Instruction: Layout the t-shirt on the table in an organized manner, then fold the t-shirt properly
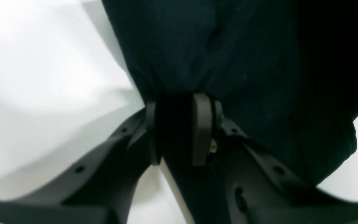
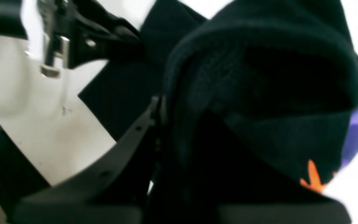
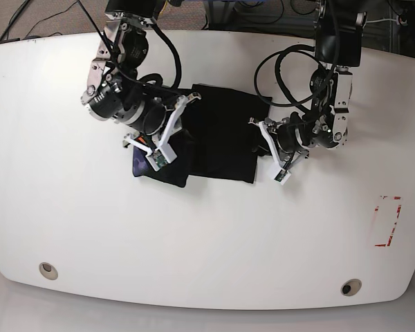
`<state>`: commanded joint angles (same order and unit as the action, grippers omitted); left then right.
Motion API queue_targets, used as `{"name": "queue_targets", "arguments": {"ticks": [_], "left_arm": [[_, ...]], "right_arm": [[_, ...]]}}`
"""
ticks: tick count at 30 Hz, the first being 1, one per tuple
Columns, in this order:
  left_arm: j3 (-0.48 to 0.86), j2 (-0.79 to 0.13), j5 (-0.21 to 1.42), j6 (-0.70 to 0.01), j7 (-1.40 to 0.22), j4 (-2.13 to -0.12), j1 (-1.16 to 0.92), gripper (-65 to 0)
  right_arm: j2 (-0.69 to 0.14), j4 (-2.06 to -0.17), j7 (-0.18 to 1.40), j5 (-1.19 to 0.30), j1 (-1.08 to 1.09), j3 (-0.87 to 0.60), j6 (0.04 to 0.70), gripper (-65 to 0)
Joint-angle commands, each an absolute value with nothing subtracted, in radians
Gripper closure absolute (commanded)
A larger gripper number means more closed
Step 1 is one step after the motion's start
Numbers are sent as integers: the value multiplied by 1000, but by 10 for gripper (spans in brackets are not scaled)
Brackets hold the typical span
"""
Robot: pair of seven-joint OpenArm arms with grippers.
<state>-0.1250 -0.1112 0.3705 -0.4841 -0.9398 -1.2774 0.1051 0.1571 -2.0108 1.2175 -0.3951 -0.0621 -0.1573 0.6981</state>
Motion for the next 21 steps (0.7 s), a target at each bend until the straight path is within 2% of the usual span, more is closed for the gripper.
{"name": "queue_targets", "arguments": {"ticks": [6,21], "left_arm": [[-125,-105,371,-484,-940,-1276,105,-135],[-125,-81,371,-484,-940,-1276,105,-135]], "right_arm": [[157,-1992,1211,-390,-61,-99,698,0],[157,-1917,1193,-397,1,-90,698,0]]}}
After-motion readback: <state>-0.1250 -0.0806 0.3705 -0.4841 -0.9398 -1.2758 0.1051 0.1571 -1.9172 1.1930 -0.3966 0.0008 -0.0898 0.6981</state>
